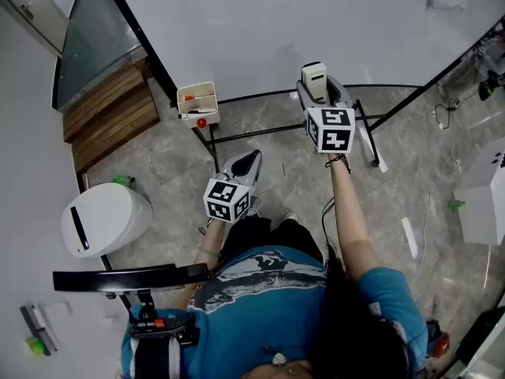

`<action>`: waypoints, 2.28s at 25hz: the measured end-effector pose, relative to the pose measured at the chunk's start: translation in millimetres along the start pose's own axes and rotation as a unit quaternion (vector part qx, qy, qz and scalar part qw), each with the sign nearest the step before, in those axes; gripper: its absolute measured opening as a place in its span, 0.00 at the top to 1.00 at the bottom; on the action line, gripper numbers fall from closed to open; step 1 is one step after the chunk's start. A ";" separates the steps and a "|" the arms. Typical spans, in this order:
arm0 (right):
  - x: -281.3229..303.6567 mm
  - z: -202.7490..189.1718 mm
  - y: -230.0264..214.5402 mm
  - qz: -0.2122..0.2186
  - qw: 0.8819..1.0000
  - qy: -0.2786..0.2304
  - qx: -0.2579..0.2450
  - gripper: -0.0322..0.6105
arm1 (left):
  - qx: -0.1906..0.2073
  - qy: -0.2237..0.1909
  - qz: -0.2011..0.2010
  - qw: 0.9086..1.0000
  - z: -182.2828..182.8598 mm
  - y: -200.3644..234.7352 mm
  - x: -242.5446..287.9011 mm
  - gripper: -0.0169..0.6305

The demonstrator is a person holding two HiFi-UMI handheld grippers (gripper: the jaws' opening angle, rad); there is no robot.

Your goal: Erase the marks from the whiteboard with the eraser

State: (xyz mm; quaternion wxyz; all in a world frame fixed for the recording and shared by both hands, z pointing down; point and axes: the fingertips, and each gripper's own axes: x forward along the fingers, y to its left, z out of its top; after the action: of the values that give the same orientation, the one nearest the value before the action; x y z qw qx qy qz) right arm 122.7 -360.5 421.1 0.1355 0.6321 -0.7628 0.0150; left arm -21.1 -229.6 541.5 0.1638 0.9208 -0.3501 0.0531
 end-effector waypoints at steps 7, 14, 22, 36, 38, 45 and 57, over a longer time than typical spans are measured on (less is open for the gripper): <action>-34.2 -50.4 38.5 0.042 0.999 0.029 0.003 0.54 | -0.001 -0.003 0.015 1.000 -3.1 -17.3 -10.4 0.97; -99.5 -99.0 57.6 0.095 0.994 0.058 0.003 0.54 | -0.018 -0.011 0.050 0.999 -23.0 -61.3 -26.0 0.97; -224.9 -156.1 59.7 0.148 0.986 0.074 0.014 0.54 | -0.030 -0.034 0.084 0.995 -60.5 -175.4 -58.1 0.97; -361.8 -209.6 77.1 0.193 0.977 0.082 0.034 0.54 | -0.017 -0.021 0.129 0.991 -110.3 -286.3 -125.9 0.97; -369.8 -212.5 84.0 0.197 0.976 0.083 0.034 0.54 | -0.014 -0.019 0.127 0.992 -113.1 -289.6 -129.1 0.97; -391.7 -218.6 109.0 0.202 0.973 0.096 0.050 0.54 | -0.003 -0.013 0.116 0.993 -118.2 -299.2 -154.3 0.97; -446.1 -223.8 222.2 0.201 0.969 0.122 0.072 0.54 | -0.012 -0.010 0.114 0.993 -143.3 -276.0 -275.7 0.97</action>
State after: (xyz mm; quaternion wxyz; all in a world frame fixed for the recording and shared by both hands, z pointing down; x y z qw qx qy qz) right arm 22.8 155.8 568.9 0.1761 0.4668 -0.8490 0.1737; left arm -42.6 185.5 544.7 0.1643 0.8732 -0.4553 0.0577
